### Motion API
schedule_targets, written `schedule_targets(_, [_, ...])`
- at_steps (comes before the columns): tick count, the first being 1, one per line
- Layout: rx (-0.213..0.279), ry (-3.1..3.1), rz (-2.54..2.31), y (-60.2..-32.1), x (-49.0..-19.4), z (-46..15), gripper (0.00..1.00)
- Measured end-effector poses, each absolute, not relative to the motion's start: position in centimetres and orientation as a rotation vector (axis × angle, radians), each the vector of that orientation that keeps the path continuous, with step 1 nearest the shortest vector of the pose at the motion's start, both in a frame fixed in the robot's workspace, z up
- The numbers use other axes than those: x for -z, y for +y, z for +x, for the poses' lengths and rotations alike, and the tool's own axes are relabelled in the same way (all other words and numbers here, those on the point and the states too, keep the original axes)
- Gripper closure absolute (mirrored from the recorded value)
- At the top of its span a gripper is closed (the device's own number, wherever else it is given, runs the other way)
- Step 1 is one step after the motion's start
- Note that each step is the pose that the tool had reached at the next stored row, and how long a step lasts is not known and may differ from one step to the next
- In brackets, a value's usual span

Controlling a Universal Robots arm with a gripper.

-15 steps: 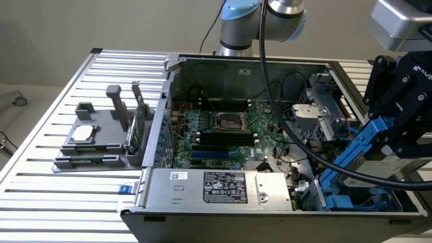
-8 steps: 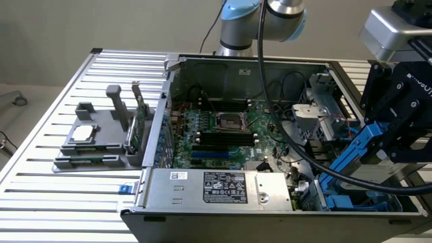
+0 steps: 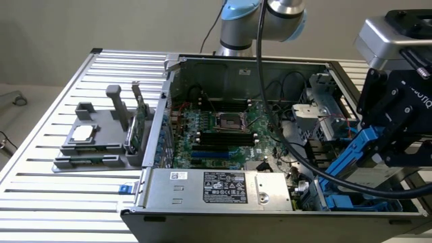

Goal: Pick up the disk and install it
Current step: 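Insert the disk into the insertion slot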

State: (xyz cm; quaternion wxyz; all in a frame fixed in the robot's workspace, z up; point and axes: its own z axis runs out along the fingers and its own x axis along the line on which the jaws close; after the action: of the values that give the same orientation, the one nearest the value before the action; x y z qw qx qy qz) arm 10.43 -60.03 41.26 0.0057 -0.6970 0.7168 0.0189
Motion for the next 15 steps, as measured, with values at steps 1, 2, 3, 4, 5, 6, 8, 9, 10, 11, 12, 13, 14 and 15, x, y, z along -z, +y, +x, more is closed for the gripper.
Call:
schedule_targets(1, [-0.06,2.245,-2.181,-60.0,-41.2,10.4,0.67])
schedule_targets(2, [-0.061,2.247,-2.18,-60.0,-41.1,10.4,0.67])
schedule_targets(3, [-0.062,2.248,-2.18,-60.0,-41.0,10.4,0.67])
schedule_targets(4, [-0.063,2.249,-2.18,-60.0,-40.9,10.4,0.67])
schedule_targets(5, [-0.064,2.25,-2.179,-60.0,-40.9,10.4,0.67])
schedule_targets(6, [-0.064,2.251,-2.179,-60.0,-40.8,10.4,0.67])
schedule_targets(8, [-0.066,2.253,-2.178,-60.0,-40.6,10.4,0.67])
schedule_targets(9, [-0.066,2.254,-2.178,-60.0,-40.5,10.4,0.67])
schedule_targets(10, [-0.067,2.255,-2.177,-60.0,-40.4,10.4,0.67])
schedule_targets(11, [-0.067,2.255,-2.177,-60.0,-40.3,10.4,0.67])
schedule_targets(12, [-0.067,2.255,-2.177,-60.0,-40.1,10.4,0.67])
schedule_targets(13, [-0.067,2.256,-2.177,-60.0,-40.0,10.4,0.67])
schedule_targets(14, [-0.067,2.256,-2.177,-60.0,-39.9,10.4,0.67])
schedule_targets(15, [-0.067,2.256,-2.177,-60.0,-39.8,10.4,0.67])
